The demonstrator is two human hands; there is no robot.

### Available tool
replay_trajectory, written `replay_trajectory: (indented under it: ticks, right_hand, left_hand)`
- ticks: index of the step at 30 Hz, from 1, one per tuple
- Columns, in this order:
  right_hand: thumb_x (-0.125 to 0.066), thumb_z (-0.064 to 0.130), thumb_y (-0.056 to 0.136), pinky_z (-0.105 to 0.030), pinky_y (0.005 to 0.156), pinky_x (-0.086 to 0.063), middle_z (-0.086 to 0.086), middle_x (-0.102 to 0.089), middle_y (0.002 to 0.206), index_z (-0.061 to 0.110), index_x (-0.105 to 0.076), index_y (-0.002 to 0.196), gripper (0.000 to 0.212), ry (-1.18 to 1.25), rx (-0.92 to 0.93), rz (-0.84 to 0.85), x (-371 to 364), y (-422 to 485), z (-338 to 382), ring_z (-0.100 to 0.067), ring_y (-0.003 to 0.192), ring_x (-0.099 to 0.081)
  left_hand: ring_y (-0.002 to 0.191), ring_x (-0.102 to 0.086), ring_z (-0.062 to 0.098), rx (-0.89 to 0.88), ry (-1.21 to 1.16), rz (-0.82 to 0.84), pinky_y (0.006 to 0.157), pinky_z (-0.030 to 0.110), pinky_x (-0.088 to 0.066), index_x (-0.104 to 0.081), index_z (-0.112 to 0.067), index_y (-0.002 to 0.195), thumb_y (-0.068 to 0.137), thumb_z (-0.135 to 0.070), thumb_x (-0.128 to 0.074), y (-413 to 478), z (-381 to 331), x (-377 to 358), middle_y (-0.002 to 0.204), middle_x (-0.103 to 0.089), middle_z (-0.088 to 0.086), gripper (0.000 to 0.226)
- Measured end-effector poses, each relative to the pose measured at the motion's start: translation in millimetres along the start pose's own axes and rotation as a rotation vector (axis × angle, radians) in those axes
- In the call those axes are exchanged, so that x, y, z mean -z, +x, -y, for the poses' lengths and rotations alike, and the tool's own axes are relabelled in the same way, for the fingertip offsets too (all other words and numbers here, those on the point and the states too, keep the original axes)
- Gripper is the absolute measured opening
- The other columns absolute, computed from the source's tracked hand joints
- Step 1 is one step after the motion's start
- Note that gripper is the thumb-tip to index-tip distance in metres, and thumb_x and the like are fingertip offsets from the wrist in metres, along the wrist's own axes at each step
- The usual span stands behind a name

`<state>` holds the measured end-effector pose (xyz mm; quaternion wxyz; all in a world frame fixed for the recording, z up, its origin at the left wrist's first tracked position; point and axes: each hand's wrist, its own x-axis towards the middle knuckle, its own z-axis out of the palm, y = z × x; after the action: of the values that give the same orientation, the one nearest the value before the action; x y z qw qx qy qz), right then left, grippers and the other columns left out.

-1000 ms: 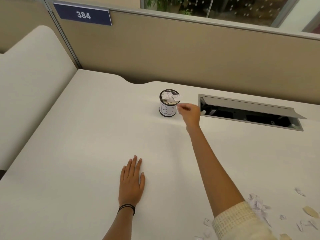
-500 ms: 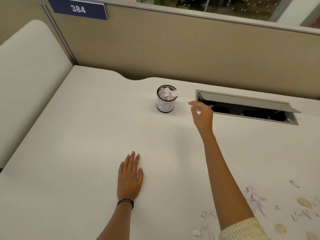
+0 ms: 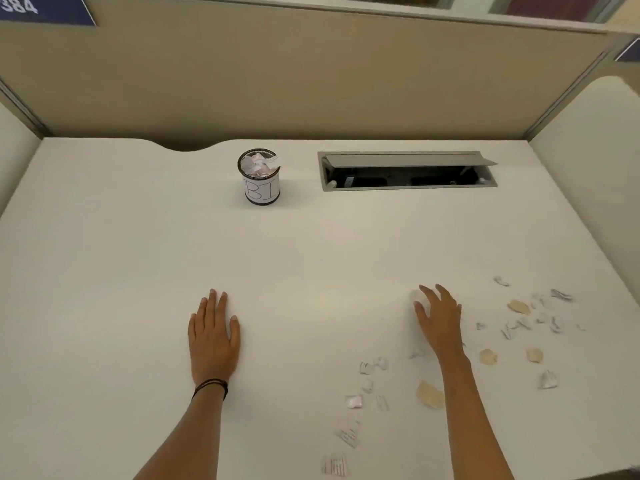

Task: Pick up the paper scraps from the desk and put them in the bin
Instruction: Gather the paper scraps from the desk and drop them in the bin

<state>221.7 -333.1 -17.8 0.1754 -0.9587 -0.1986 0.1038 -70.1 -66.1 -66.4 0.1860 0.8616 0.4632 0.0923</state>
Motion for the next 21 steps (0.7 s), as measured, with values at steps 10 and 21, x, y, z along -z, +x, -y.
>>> replay_trajectory:
  ticks: [10, 21]
  right_hand:
    - [-0.044, 0.007, 0.095, -0.04, 0.114, -0.019, -0.017, -0.019, 0.152, 0.018, -0.039, 0.138, 0.045, 0.044, 0.009, 0.19, 4, -29, -20, -0.032, 0.142, -0.014]
    - [-0.036, 0.017, 0.096, -0.031, 0.104, -0.031, -0.004, -0.04, 0.142, 0.011, -0.046, 0.132, 0.037, 0.224, 0.016, 0.05, -19, -42, 50, -0.023, 0.131, -0.036]
  left_hand:
    - [0.142, -0.019, 0.023, -0.009, 0.0, 0.012, 0.116, 0.041, -0.013, -0.03, -0.014, 0.146, 0.093, -0.042, -0.016, -1, 0, -1, 0.155, -0.024, 0.005, 0.062]
    - [0.142, -0.019, 0.02, -0.005, -0.015, -0.006, 0.116, 0.036, -0.01, -0.031, -0.015, 0.146, 0.093, -0.041, -0.018, -1, 0, -1, 0.154, -0.025, 0.002, 0.061]
